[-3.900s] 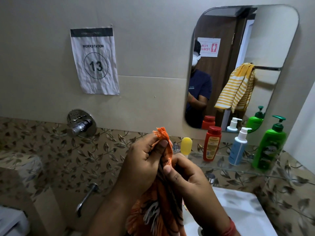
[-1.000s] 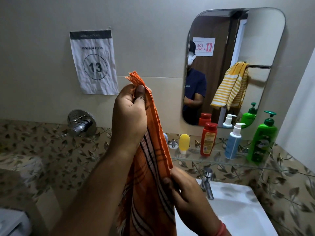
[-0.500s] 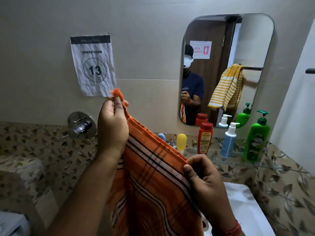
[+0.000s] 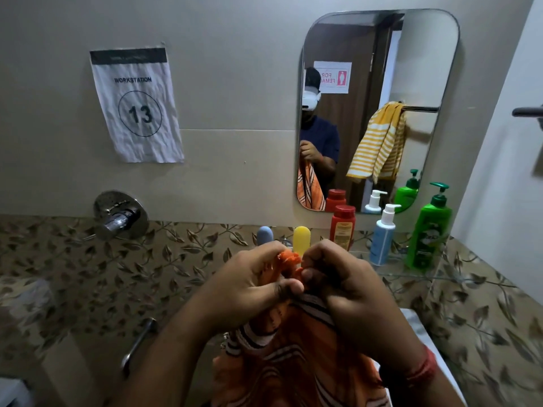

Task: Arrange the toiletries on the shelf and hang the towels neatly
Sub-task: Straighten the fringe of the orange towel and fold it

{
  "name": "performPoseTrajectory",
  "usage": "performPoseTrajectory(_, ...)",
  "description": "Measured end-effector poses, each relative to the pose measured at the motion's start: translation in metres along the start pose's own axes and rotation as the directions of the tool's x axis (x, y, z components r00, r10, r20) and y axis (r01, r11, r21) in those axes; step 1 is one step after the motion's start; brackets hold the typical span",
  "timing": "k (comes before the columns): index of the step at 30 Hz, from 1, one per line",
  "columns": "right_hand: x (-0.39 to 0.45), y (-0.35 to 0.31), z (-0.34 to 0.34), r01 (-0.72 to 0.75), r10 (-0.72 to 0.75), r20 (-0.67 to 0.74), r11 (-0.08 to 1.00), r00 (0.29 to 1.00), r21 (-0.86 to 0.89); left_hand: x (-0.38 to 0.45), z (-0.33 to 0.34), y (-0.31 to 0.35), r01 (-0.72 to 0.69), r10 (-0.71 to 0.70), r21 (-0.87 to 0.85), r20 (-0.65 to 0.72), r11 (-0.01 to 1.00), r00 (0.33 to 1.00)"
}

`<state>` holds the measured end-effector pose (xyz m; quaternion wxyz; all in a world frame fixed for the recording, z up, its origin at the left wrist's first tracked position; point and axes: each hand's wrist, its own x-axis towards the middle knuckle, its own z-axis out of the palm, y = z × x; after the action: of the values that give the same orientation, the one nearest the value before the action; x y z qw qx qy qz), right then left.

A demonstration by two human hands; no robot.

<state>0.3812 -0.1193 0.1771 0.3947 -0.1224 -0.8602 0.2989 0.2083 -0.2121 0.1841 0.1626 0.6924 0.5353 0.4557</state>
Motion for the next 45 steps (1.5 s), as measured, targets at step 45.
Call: performPoseTrajectory(45, 0.036, 0.07, 0.037, -0.09, 0.14, 0.163, 0.955, 0.977, -0.283, 0.055, -0.062, -0.02, 0.012, 0.17, 0.426, -0.386, 0.904, 0.907)
